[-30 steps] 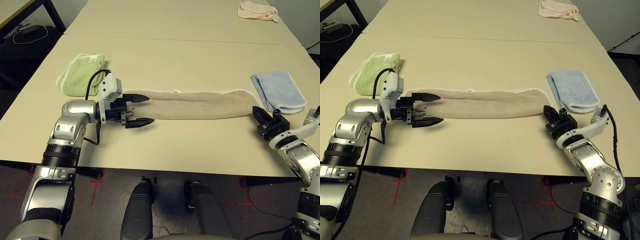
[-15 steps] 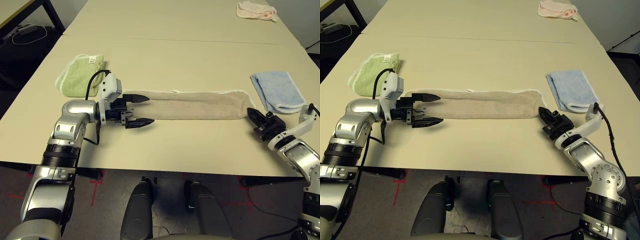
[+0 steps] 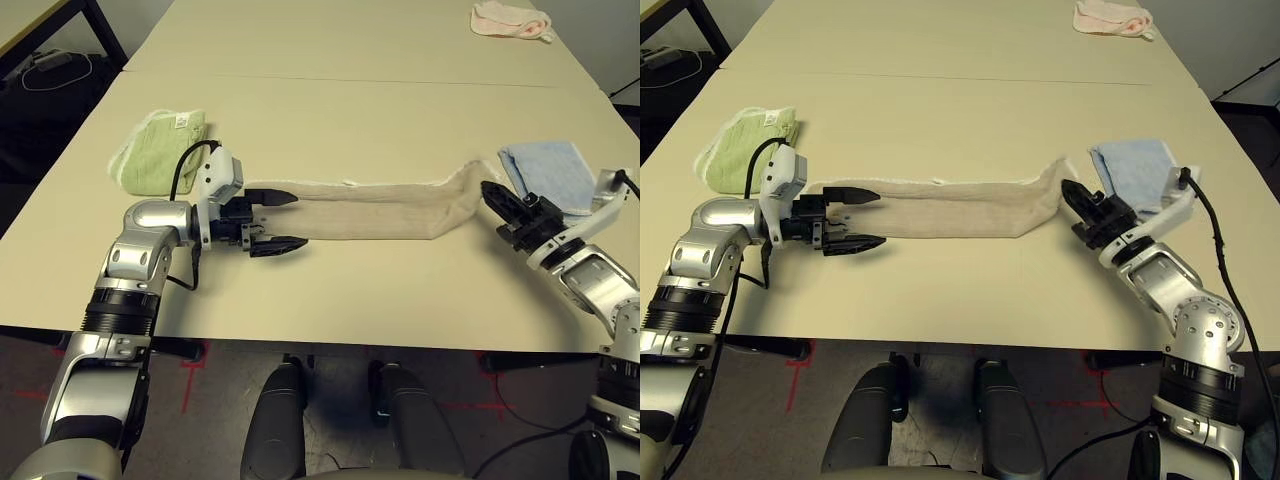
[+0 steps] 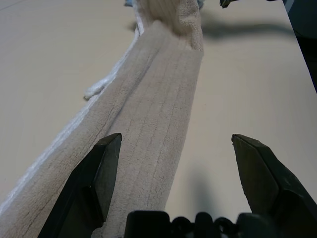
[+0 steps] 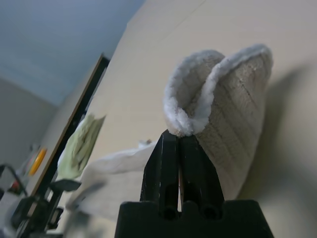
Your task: Fold the towel and set it aside.
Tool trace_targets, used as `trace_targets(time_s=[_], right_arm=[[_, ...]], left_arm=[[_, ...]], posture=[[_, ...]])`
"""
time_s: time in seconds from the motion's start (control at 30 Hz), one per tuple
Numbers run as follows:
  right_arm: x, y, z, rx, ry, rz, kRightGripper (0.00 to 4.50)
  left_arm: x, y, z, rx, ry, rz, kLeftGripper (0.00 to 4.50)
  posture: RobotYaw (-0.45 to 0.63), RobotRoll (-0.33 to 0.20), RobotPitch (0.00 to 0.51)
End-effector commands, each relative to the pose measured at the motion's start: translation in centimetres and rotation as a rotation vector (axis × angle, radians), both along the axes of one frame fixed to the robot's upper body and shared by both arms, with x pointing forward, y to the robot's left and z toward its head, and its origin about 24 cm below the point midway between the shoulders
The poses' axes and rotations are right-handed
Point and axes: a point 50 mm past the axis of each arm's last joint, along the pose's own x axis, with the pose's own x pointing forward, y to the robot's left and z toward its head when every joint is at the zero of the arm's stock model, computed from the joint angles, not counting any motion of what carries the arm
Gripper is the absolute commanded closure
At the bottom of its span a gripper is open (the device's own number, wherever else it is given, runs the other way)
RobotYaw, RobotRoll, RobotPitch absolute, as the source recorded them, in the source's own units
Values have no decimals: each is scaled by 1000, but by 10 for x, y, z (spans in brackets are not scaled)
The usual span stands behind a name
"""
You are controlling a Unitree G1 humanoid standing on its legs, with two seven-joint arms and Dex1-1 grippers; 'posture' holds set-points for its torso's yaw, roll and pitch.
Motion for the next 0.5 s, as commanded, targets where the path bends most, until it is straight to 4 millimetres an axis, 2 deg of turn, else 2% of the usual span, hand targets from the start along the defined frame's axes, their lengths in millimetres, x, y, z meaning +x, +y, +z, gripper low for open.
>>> trace_targets(time_s=[0.03, 0.5], right_arm=[[-1, 9, 8, -52, -34, 70, 4455], [3, 45, 14, -192, -90, 266, 4455]], left_arm=[[-1, 0, -5, 17, 22, -6, 0], [0, 1, -6, 18, 21, 0, 0]], posture=[[-11, 0, 171], [2, 0, 162]])
